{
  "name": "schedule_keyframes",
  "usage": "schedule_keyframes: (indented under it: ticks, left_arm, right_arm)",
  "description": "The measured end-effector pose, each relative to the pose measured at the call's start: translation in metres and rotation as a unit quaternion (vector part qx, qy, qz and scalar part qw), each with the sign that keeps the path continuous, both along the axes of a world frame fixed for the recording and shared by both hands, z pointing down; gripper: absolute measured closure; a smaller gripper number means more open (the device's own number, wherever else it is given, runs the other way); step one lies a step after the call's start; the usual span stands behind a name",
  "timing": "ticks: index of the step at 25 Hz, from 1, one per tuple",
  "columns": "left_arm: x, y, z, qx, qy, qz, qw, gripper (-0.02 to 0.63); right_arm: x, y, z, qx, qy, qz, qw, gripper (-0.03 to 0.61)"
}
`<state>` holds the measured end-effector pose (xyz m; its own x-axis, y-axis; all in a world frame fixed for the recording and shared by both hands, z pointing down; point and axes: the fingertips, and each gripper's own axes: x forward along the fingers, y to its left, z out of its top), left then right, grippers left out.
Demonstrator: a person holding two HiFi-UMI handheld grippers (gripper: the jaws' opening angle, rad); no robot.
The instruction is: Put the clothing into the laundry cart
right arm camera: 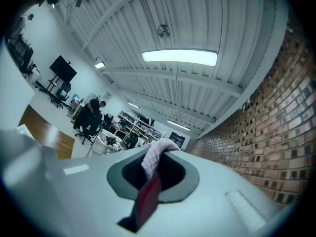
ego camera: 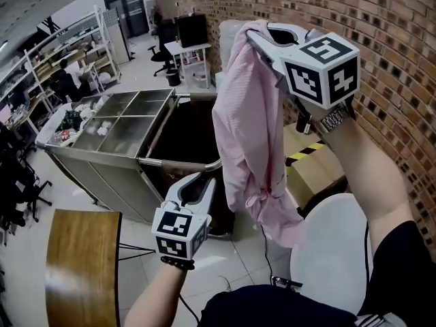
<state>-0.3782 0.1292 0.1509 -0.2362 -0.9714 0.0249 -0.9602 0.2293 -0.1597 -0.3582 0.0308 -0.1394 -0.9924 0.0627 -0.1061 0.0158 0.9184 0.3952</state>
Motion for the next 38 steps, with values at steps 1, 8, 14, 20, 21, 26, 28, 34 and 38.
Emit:
schedule_keyframes:
  ticks: [1, 8, 14, 20, 21, 26, 28, 34, 38]
  left_arm:
    - [-0.009, -0.003, 0.004, 0.001, -0.001, -0.003, 1.0000, 0.520]
    - [-0.068, -0.001, 0.010, 0.004, 0.000, -0.012, 0.9999, 0.520]
    - [-0.102, 0.003, 0.012, 0.004, 0.001, -0.009, 1.0000, 0.520]
    - [-0.124, 0.000, 0.029, -0.001, 0.009, 0.009, 0.9999, 0.520]
    - [-0.127, -0.001, 0.033, -0.001, 0.011, 0.013, 0.9999, 0.520]
    - [-0.143, -0.003, 0.051, -0.001, 0.026, 0.021, 0.9994, 0.520]
    - [-0.151, -0.003, 0.058, -0.001, 0.033, 0.022, 0.9992, 0.520]
    - [-0.170, -0.001, 0.076, -0.001, 0.049, 0.023, 0.9985, 0.520]
    - [-0.178, 0.000, 0.083, -0.001, 0.055, 0.023, 0.9982, 0.520]
  right_arm:
    - [-0.011, -0.005, -0.001, 0.001, -0.001, 0.002, 1.000, 0.560]
    - [-0.089, -0.004, -0.036, 0.023, -0.004, 0.009, 1.000, 0.560]
    - [-0.161, -0.002, -0.039, 0.044, 0.029, 0.032, 0.998, 0.560]
    - [-0.233, -0.005, -0.009, 0.046, 0.080, 0.048, 0.995, 0.560]
    - [-0.247, -0.005, 0.002, 0.049, 0.093, 0.050, 0.993, 0.560]
    - [-0.311, -0.013, 0.071, 0.053, 0.162, 0.059, 0.984, 0.560]
    - [-0.333, -0.017, 0.098, 0.049, 0.185, 0.060, 0.980, 0.560]
    - [-0.381, -0.012, 0.181, 0.040, 0.253, 0.043, 0.966, 0.560]
    - [-0.403, -0.002, 0.241, 0.032, 0.309, 0.026, 0.950, 0.558]
